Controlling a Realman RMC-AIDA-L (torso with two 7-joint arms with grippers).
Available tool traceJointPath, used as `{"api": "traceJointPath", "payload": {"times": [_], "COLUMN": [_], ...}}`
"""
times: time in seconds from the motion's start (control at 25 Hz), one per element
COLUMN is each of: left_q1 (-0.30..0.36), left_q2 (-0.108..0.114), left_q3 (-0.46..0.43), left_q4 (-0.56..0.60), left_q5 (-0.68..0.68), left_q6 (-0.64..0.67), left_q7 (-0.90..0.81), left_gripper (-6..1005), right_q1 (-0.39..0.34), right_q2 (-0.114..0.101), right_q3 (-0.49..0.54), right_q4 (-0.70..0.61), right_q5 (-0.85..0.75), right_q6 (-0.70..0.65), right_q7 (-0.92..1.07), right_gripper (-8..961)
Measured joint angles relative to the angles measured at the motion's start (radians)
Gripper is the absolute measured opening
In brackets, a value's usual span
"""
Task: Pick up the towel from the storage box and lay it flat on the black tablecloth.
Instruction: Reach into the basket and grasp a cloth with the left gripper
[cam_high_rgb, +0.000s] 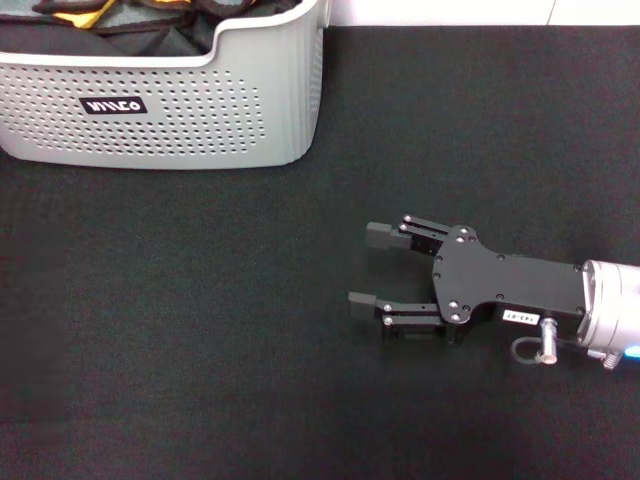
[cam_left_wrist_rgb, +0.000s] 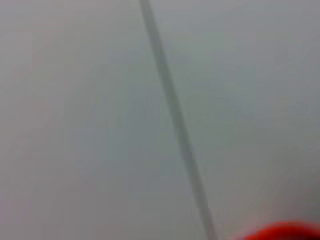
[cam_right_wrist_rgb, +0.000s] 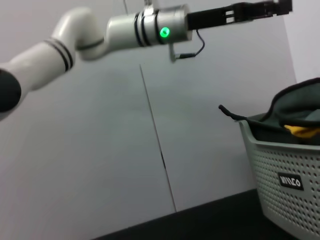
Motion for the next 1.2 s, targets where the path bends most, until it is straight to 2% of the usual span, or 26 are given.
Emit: {"api": "traceJointPath", "payload": {"times": [0.16,0.32,0.72,0.92,1.2], "left_q1": [-0.116,-0.166,-0.175,-0.167,-0.176], "left_q2": [0.003,0.003,0.007,0.008,0.024], "left_q3": [0.0,0.0,0.005,0.015,0.026], "left_q4": [-0.079,-0.158,-0.2,-0.224,-0.273], "left_q5": [0.321,0.449,0.578,0.59,0.616], "left_q6": [-0.042,-0.063,-0.098,-0.098,-0.097], "left_q7": [-0.067,-0.083,-0.127,-0.134,-0.18], "left_gripper": [775,772,763,759,753], "right_q1": [-0.013,-0.016,-0.01,-0.006,-0.012], "right_q2": [0.006,0.008,0.007,0.008,0.008], "right_q3": [0.0,0.0,0.0,-0.002,-0.005], "right_q4": [0.001,0.001,0.005,0.01,0.011], "right_q5": [0.0,0.0,-0.003,-0.005,-0.005], "right_q6": [0.023,0.042,0.065,0.075,0.09], "right_q7": [-0.004,-0.004,-0.008,-0.015,-0.015], "right_gripper": [857,857,857,857,858]}}
